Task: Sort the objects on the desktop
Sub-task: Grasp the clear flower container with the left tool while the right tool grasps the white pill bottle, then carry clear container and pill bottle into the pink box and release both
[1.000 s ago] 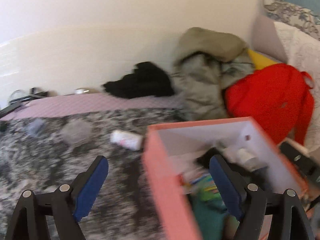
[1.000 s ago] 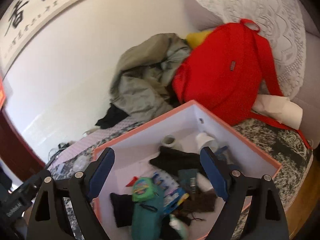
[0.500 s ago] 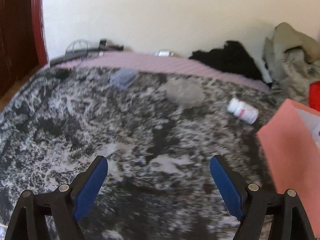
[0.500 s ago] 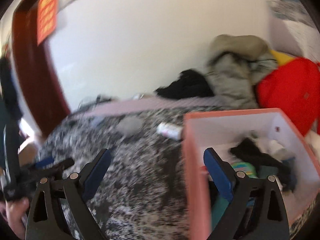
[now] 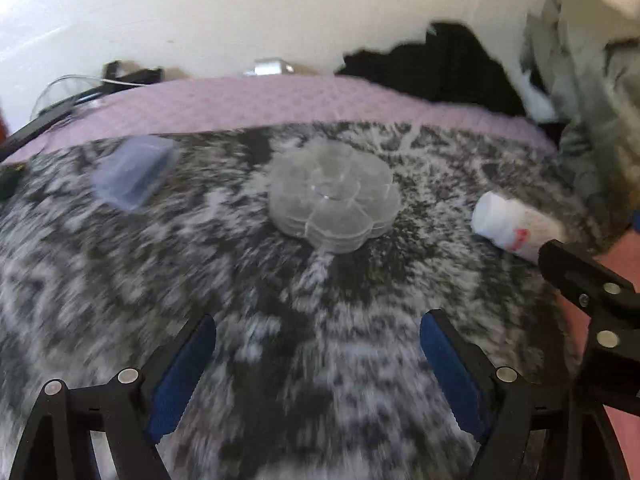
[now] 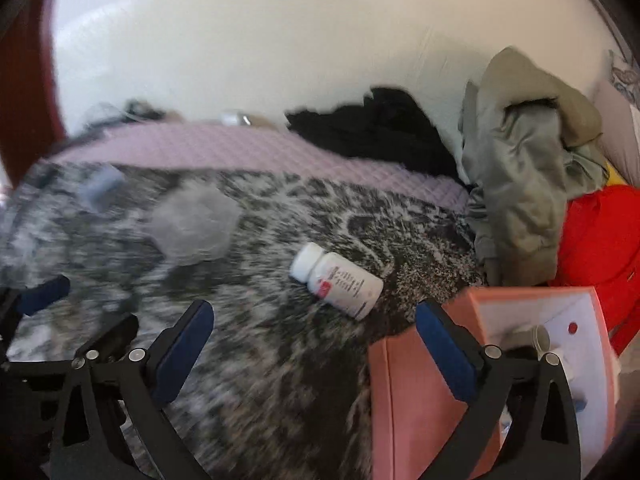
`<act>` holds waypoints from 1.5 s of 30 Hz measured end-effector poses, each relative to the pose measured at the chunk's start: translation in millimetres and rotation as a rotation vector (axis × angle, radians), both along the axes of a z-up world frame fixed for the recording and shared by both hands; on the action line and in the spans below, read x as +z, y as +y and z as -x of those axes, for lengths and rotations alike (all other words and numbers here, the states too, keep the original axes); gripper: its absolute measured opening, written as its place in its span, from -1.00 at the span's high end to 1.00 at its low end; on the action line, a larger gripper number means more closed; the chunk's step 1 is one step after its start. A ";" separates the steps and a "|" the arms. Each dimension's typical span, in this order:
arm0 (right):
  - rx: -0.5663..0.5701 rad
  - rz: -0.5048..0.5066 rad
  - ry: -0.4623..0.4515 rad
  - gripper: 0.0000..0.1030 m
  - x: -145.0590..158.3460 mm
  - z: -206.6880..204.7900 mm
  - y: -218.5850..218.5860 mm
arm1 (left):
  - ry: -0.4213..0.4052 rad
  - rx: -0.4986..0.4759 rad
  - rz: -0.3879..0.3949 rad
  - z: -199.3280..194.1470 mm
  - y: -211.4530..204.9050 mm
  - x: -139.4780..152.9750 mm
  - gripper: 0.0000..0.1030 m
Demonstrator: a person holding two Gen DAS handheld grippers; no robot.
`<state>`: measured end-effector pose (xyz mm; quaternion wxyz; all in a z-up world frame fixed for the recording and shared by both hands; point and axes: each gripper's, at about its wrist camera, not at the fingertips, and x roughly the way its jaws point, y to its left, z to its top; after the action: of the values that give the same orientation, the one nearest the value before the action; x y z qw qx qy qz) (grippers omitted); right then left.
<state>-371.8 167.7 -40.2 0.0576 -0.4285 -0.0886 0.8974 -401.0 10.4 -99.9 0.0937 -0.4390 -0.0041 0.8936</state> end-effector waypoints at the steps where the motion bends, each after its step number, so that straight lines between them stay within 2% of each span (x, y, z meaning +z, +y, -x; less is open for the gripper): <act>1: -0.005 -0.013 -0.014 -0.99 -6.4 9.9 2.7 | -0.008 -0.016 0.023 10.1 6.0 -7.1 -0.70; 3: -0.002 -0.095 -0.011 -0.99 -17.1 25.3 0.1 | -0.013 -0.045 0.075 28.6 17.8 -21.0 -0.70; 6: -0.008 -0.153 -0.033 -0.99 -28.5 40.0 -2.4 | -0.018 -0.066 0.125 50.2 31.2 -37.6 -0.71; 8: -0.010 -0.179 -0.041 -0.99 -30.3 45.8 2.1 | -0.009 -0.063 0.108 63.6 35.1 -39.0 -0.82; 10: -0.014 -0.224 -0.061 -0.99 -30.7 51.0 9.3 | -0.008 -0.043 0.075 79.5 35.7 -38.3 -0.82; 13: 0.023 -0.330 -0.103 -0.99 -36.9 54.3 19.1 | -0.040 0.008 0.014 105.2 32.6 -41.4 -0.94; 14: 0.033 -0.363 -0.114 -0.99 -40.2 54.9 22.2 | -0.037 0.017 0.018 109.5 34.5 -43.4 -0.95; 17: 0.080 -0.354 -0.130 -0.99 -46.5 54.1 18.9 | -0.013 0.021 0.045 112.2 40.6 -45.4 -0.89; 20: 0.158 -0.308 -0.132 -0.99 -56.9 58.3 7.0 | -0.009 0.021 0.010 110.3 34.3 -43.8 -0.89; 23: 0.207 -0.366 -0.154 -0.99 -80.8 76.6 -2.2 | -0.009 0.021 0.011 101.5 28.8 -42.7 -0.89; 24: 0.205 -0.328 -0.147 -0.98 -80.1 79.0 2.0 | -0.008 0.021 0.012 95.0 26.1 -42.1 -0.89; 25: 0.204 -0.290 -0.140 -0.70 -79.5 81.5 6.2 | -0.005 0.022 0.013 87.4 23.0 -41.4 -0.89; 26: 0.195 -0.248 -0.138 -0.19 -78.2 83.2 11.4 | -0.005 0.027 0.010 79.6 19.3 -41.0 -0.89; 29: 0.105 -0.090 -0.183 -0.08 -69.0 80.0 34.3 | -0.022 0.053 0.007 47.8 5.8 -40.2 -0.89; 35: 0.189 0.071 -0.219 0.07 -45.3 7.8 8.0 | -0.069 0.115 -0.003 -38.1 -20.0 -30.8 -0.89; 36: 0.199 0.083 -0.226 0.08 -42.1 -6.3 2.2 | -0.071 0.123 -0.007 -53.9 -23.1 -26.9 -0.89; 37: 0.219 0.088 -0.225 0.22 -35.9 -24.4 -0.9 | -0.071 0.131 -0.015 -72.1 -26.2 -21.3 -0.89; 42: 0.304 0.087 -0.219 0.22 -16.8 -120.1 -20.5 | -0.021 0.168 -0.035 -156.9 -36.7 14.4 -0.89; 45: 0.331 0.132 -0.182 0.23 2.4 -176.2 -23.4 | 0.020 0.185 -0.051 -201.3 -41.1 36.2 -0.89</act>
<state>-195.7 144.3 -37.8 -0.1272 -0.4902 -0.1035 0.8561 -199.8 -30.6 -63.8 0.0221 -0.4254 -0.0665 0.9023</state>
